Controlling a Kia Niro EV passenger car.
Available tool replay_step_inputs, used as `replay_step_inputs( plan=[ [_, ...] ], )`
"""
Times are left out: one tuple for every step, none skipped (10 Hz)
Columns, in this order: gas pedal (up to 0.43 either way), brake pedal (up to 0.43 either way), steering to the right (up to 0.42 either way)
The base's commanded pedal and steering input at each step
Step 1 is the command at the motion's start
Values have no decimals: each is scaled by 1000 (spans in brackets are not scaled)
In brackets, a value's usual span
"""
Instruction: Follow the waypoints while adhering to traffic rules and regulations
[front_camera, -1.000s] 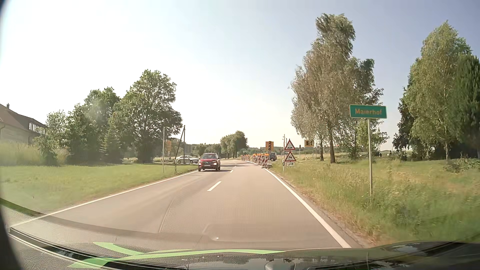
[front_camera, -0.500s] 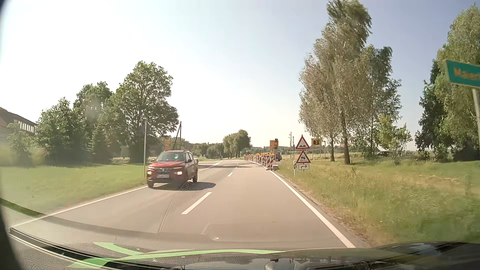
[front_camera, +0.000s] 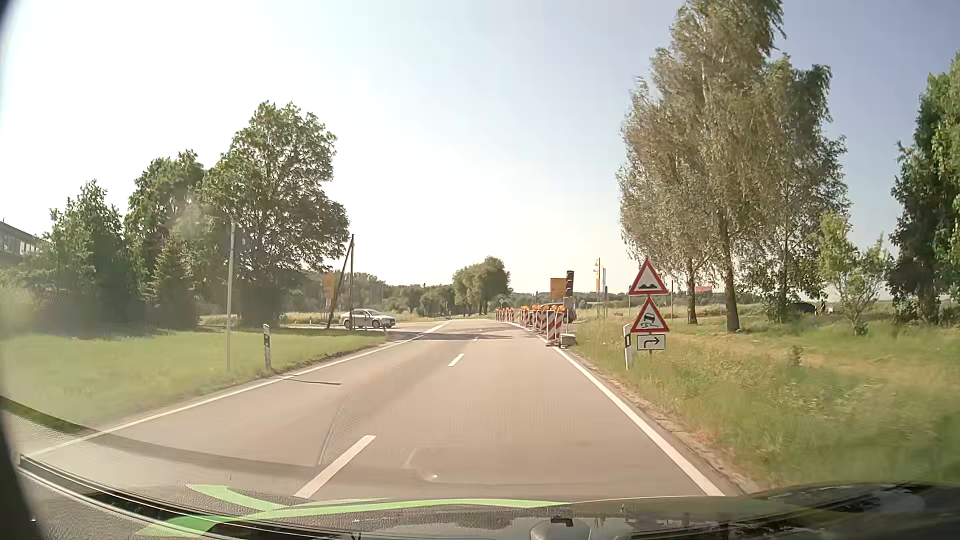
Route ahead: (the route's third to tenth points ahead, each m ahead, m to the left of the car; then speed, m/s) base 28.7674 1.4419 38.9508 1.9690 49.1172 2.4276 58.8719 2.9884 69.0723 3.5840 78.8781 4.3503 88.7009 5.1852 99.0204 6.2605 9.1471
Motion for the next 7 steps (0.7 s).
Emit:
replay_step_inputs(
  plan=[
    [189, 0, -16],
    [189, 0, -16],
    [189, 0, -16],
    [189, 0, -16],
    [189, 0, -16],
    [189, 0, -16],
    [189, 0, -16]
  ],
)
